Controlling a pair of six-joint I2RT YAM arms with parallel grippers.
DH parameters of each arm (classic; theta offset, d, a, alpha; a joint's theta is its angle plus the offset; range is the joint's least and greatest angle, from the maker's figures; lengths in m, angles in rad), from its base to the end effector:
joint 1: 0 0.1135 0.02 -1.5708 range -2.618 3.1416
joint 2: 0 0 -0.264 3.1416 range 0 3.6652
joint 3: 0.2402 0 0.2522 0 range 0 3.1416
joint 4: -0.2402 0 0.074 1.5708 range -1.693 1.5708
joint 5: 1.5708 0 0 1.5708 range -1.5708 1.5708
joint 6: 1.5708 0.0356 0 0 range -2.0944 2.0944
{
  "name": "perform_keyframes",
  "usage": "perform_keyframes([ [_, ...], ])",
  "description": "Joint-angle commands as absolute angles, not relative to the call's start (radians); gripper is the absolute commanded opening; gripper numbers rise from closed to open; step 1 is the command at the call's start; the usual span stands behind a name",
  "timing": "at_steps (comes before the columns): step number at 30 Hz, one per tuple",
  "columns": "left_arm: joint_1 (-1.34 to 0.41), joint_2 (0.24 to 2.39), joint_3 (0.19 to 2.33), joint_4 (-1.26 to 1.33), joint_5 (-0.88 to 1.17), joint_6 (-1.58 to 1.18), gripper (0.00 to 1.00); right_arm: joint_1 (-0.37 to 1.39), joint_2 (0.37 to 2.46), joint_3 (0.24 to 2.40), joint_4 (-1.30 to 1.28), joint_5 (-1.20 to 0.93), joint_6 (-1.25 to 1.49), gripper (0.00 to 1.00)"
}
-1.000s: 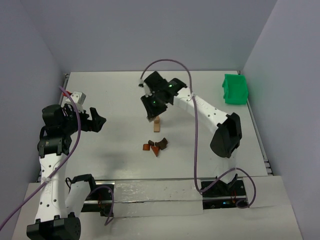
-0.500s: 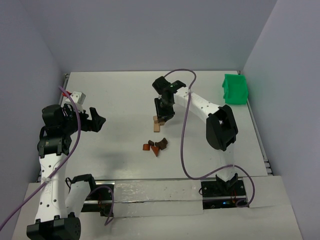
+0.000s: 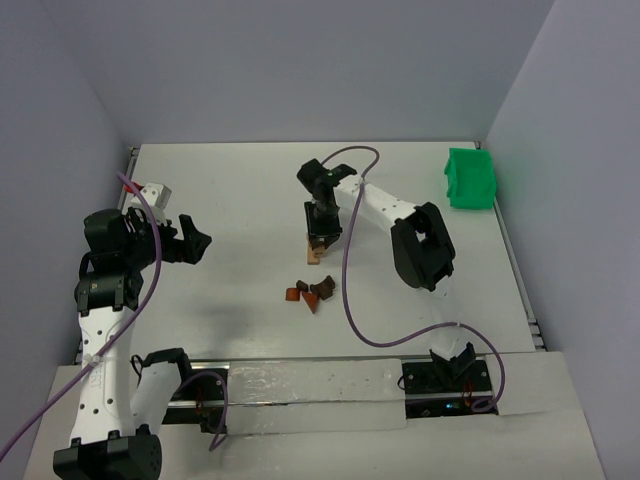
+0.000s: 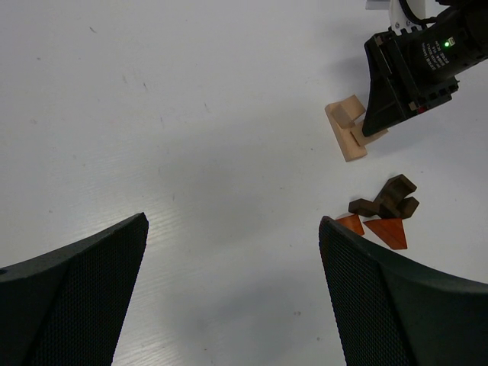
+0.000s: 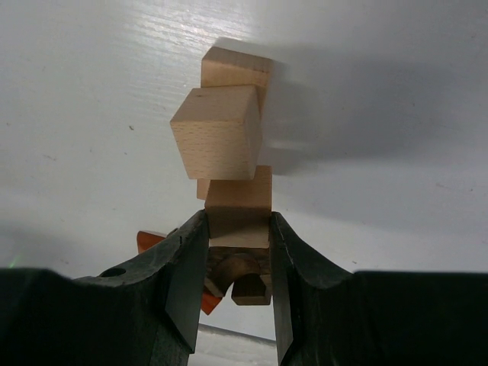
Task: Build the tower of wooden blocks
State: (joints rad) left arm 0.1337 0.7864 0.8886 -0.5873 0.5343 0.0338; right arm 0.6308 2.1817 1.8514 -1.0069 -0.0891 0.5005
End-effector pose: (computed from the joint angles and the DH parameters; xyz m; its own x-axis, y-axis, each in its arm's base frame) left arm 0.1646 0.0038 0.3362 -0.4507 -0.0313 -0.8921 0.3472 0.9146 -0.2074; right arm 0.3599 0.2668 0.2006 -0.9791 -0.1232 -0.1616 -0.1530 0.9704 0.1870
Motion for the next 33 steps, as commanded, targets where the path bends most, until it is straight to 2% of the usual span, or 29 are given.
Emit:
perform_keyframes([
  [1,0.143,0.788,0.91,-0.558,0.534,0.028,0.99,0.636,2.183,1.919,-1.019,-0.064,0.515,0.0],
  [33,0.143,0.796,0.908,-0.555,0.529,0.028,0.99,0.666,2.224,1.951,-1.031,-0.049,0.54,0.0],
])
